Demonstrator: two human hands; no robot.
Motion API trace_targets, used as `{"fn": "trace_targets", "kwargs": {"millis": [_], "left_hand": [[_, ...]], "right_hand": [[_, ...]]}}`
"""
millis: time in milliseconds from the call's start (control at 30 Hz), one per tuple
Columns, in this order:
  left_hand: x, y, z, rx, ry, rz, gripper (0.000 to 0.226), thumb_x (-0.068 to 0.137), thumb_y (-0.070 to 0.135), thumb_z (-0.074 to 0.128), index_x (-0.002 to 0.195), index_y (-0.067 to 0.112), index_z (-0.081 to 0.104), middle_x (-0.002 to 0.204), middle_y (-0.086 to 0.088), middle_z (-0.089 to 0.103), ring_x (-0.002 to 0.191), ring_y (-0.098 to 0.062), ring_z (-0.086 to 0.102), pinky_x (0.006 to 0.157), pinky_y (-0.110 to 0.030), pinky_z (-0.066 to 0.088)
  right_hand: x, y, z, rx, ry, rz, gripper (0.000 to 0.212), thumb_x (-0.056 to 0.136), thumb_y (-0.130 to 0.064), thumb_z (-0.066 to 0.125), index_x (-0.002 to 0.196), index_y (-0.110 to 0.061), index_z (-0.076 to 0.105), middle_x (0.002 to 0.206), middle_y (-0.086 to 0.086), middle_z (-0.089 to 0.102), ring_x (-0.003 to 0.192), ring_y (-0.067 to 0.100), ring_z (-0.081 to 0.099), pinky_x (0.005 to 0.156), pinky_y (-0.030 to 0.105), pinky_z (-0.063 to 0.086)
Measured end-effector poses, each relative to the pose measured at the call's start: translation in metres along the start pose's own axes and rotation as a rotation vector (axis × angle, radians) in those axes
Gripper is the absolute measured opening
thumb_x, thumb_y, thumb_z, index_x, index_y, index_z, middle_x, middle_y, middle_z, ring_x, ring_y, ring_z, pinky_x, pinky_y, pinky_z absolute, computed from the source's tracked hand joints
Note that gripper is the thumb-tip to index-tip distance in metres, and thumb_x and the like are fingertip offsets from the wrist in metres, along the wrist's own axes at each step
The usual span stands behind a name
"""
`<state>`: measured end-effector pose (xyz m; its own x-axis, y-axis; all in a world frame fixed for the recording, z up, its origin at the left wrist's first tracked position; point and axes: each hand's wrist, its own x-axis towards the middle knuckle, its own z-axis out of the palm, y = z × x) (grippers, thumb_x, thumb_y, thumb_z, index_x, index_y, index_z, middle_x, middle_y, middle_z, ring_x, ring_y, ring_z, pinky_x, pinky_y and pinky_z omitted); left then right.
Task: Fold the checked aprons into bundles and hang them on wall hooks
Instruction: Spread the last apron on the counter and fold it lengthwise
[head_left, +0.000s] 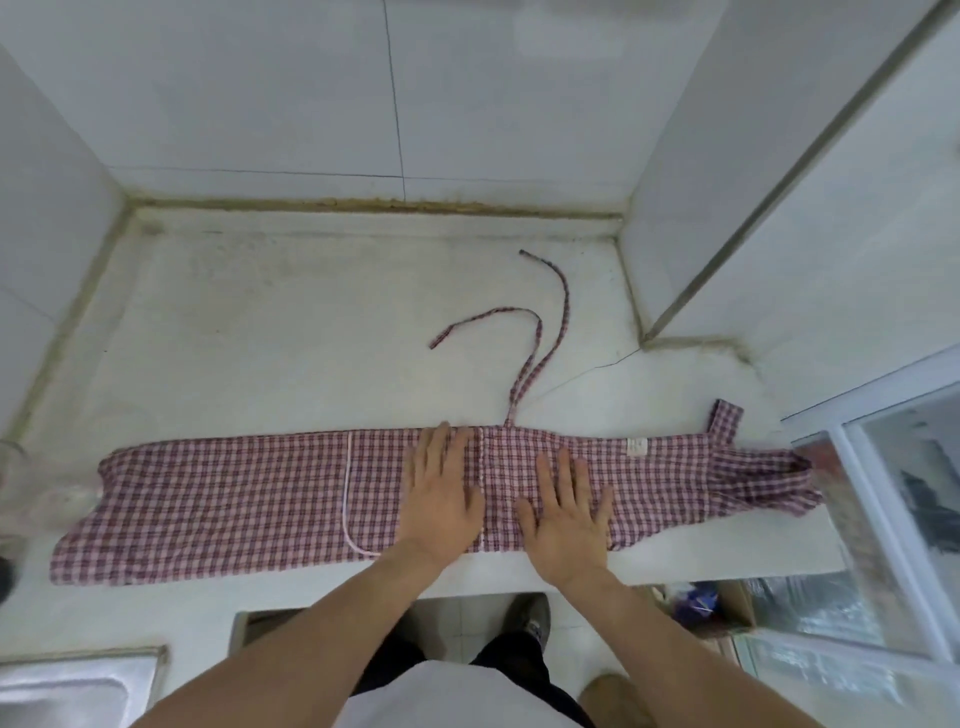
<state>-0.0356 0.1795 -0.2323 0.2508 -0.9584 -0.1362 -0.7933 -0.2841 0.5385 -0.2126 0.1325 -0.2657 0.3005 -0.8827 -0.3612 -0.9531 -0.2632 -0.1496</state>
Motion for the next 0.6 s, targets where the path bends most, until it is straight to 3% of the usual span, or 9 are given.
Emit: {"fn": "trace_targets", "kwargs": {"millis": [100,167,300,367,433,500,600], "left_hand": [[0.003,0.020,0.032,-0.011,-0.189,0.032,0.075,0.088,0.061,0.007,0.157,0.034,-0.003,0.164,0.005,-0.013,0.150,-0.018,-0.018,0.120,-0.045,-0.015],[0.001,0.016,0.048,0.163,-0.280,0.028,0.079,0.084,0.070,-0.011,0.154,0.034,-0.018,0.159,0.003,-0.031,0.145,-0.020,-0.033,0.117,-0.049,-0.021],[0.002,0.016,0.056,0.318,-0.342,0.006,0.079,0.082,0.067,-0.017,0.152,0.030,-0.025,0.155,-0.002,-0.040,0.141,-0.025,-0.040,0.117,-0.053,-0.021],[0.002,0.019,0.055,0.345,-0.339,-0.004,0.080,0.081,0.066,-0.017,0.152,0.030,-0.025,0.155,-0.001,-0.039,0.142,-0.025,-0.039,0.117,-0.053,-0.021],[0.003,0.026,0.053,0.333,-0.316,-0.027,0.080,0.085,0.066,-0.008,0.156,0.030,-0.016,0.159,-0.001,-0.033,0.145,-0.025,-0.033,0.118,-0.052,-0.020],[0.008,0.038,0.050,0.309,-0.303,-0.087,0.073,0.095,0.061,0.019,0.158,0.029,0.002,0.165,-0.001,-0.017,0.150,-0.026,-0.021,0.119,-0.053,-0.015],[0.023,0.062,0.048,0.338,-0.308,-0.192,0.069,0.094,0.053,0.043,0.152,0.024,0.018,0.164,-0.006,0.000,0.151,-0.032,-0.006,0.119,-0.061,-0.005]], "right_hand": [[-0.005,0.014,-0.007,0.041,0.007,-0.117,0.071,0.095,-0.061,0.016,0.158,-0.029,0.016,0.165,0.001,0.007,0.153,0.024,0.009,0.119,0.057,0.007],[-0.004,0.045,-0.015,0.048,0.009,-0.188,0.071,0.095,-0.062,0.014,0.158,-0.030,0.020,0.165,-0.003,0.006,0.153,0.021,0.009,0.121,0.054,0.015],[0.001,0.138,-0.042,-0.055,-0.001,-0.075,0.083,0.082,-0.072,-0.019,0.157,-0.038,-0.003,0.159,-0.013,-0.020,0.152,0.018,-0.015,0.121,0.051,-0.009],[0.005,0.184,-0.059,-0.112,-0.009,0.029,0.083,0.077,-0.069,-0.025,0.154,-0.040,-0.013,0.160,-0.009,-0.023,0.150,0.022,-0.020,0.117,0.050,-0.014],[0.010,0.222,-0.075,-0.141,-0.014,0.077,0.091,0.072,-0.073,-0.032,0.154,-0.039,-0.011,0.163,-0.006,-0.017,0.151,0.023,-0.017,0.116,0.053,-0.015],[0.013,0.250,-0.086,-0.106,-0.007,0.085,0.101,0.074,-0.080,-0.019,0.158,-0.033,0.012,0.167,-0.006,0.002,0.153,0.021,-0.004,0.118,0.054,-0.009],[0.012,0.279,-0.096,0.025,0.067,0.004,0.086,0.074,-0.081,0.034,0.140,-0.029,0.050,0.152,-0.005,0.039,0.144,0.018,0.028,0.116,0.056,0.011]]}}
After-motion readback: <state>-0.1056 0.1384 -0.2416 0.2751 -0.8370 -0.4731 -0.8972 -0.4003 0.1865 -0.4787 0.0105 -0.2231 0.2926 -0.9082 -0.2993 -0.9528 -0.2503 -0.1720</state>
